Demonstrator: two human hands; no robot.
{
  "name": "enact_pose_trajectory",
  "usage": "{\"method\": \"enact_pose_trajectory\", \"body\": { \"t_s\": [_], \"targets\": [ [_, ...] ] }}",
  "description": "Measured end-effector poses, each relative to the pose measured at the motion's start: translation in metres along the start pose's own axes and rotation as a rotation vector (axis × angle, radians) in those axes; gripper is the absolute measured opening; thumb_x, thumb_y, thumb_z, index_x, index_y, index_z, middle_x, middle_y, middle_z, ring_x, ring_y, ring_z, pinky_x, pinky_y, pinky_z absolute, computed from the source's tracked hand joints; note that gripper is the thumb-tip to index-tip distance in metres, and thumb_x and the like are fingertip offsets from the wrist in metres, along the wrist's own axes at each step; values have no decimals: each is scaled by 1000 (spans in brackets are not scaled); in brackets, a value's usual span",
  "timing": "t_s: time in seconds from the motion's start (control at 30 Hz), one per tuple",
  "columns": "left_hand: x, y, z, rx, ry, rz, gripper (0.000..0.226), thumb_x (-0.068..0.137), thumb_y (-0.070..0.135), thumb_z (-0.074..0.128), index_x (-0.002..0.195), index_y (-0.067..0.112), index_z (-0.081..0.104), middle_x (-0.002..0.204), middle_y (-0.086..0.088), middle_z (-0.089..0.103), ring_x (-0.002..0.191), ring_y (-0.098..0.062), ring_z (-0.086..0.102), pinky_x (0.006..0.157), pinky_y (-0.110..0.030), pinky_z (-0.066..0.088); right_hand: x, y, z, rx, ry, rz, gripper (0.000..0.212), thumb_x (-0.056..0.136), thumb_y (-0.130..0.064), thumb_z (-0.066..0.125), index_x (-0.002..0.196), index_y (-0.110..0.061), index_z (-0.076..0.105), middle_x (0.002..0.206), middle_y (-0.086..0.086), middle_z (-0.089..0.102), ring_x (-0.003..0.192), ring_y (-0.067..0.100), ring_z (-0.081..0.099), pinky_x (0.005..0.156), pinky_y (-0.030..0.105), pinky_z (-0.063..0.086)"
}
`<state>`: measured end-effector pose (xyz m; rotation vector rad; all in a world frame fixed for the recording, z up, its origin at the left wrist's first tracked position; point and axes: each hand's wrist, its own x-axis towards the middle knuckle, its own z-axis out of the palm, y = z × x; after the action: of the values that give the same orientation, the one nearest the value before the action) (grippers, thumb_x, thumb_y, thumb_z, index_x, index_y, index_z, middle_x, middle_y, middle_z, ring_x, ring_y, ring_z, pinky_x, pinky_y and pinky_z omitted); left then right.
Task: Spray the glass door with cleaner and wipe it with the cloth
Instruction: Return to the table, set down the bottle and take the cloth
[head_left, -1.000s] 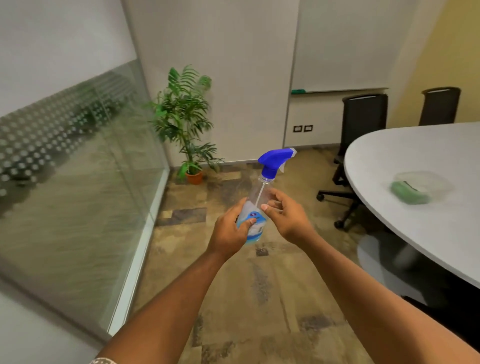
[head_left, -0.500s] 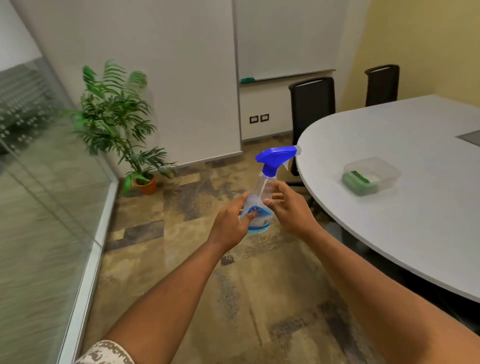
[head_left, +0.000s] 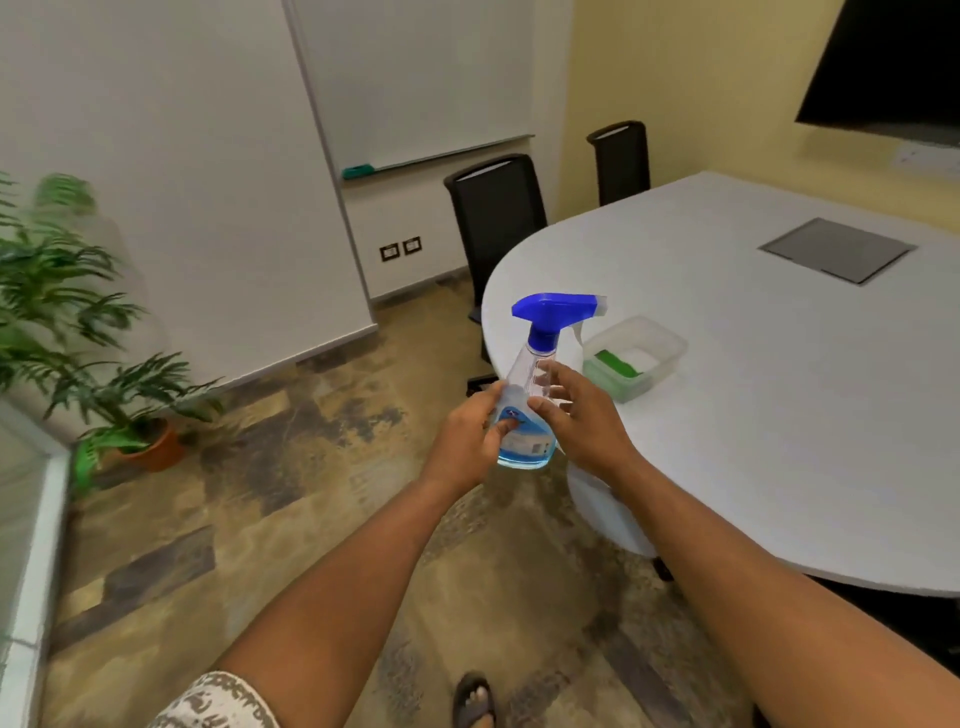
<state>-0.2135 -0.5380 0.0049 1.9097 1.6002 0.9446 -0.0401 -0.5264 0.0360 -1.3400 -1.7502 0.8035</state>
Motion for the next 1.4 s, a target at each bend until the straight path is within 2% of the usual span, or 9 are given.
{"method": "enact_pose_trajectory", "body": {
  "t_s": [0.07,0.2,0.27,0.43,0.5,0.87,1.17,1.27,1.4],
  "targets": [
    [27,-5,7,8,-53,17,56,99,18,62,152,16,44,144,-6,59,127,-23,62,98,-38,59,17,11,-6,-32,29,55,49,94,-32,64,140,-19,51,135,0,61,114,16,62,96,39,56],
    [85,-13,19,53,-165,62,56,100,24,61,153,24,42,146,-1,58,127,-21,62,96,-35,59,55,32,-15,-80,95,92,39,94,-32,65,131,-23,54,125,-7,63,108,9,61,83,15,51],
    [108,-13,25,42,-226,52,57,100,27,60,153,28,40,147,2,57,127,-20,62,94,-33,60,69,38,-19,-95,123,131,38,94,-30,65,129,-25,53,123,-8,62,107,10,61,79,11,50],
    [162,-10,40,57,-356,141,56,100,35,58,153,31,39,150,4,54,129,-20,61,100,-38,57,96,57,-30,-65,224,215,39,94,-32,64,131,-23,52,130,-2,63,112,17,64,94,36,57],
    [181,-7,50,70,-403,174,55,100,38,58,152,32,40,149,4,55,126,-19,62,101,-38,57,102,65,-38,-65,266,243,39,95,-32,63,131,-22,52,130,-2,63,113,18,64,96,39,56],
    [263,23,129,35,-512,276,42,100,46,54,139,31,55,138,4,64,119,-21,66,101,-35,55,140,130,-97,-102,441,411,35,94,-33,64,127,-24,53,128,-4,63,105,13,63,88,29,55],
    [324,59,198,71,-589,296,38,101,41,54,136,26,61,130,3,70,102,-17,70,98,-35,58,164,187,-149,-40,491,476,32,94,-32,64,122,-26,49,134,-4,61,118,22,64,93,35,55],
    [333,68,221,78,-597,285,38,103,41,51,136,26,61,128,2,70,104,-18,70,102,-36,55,167,205,-164,-58,522,484,35,93,-36,65,123,-25,50,130,-6,63,115,19,65,90,31,56],
    [341,83,244,89,-634,279,36,108,26,41,137,17,61,132,-5,68,117,-23,65,111,-36,45,167,226,-171,-115,590,524,37,92,-42,65,123,-27,51,125,-9,64,111,14,64,87,27,53]
  ]
}}
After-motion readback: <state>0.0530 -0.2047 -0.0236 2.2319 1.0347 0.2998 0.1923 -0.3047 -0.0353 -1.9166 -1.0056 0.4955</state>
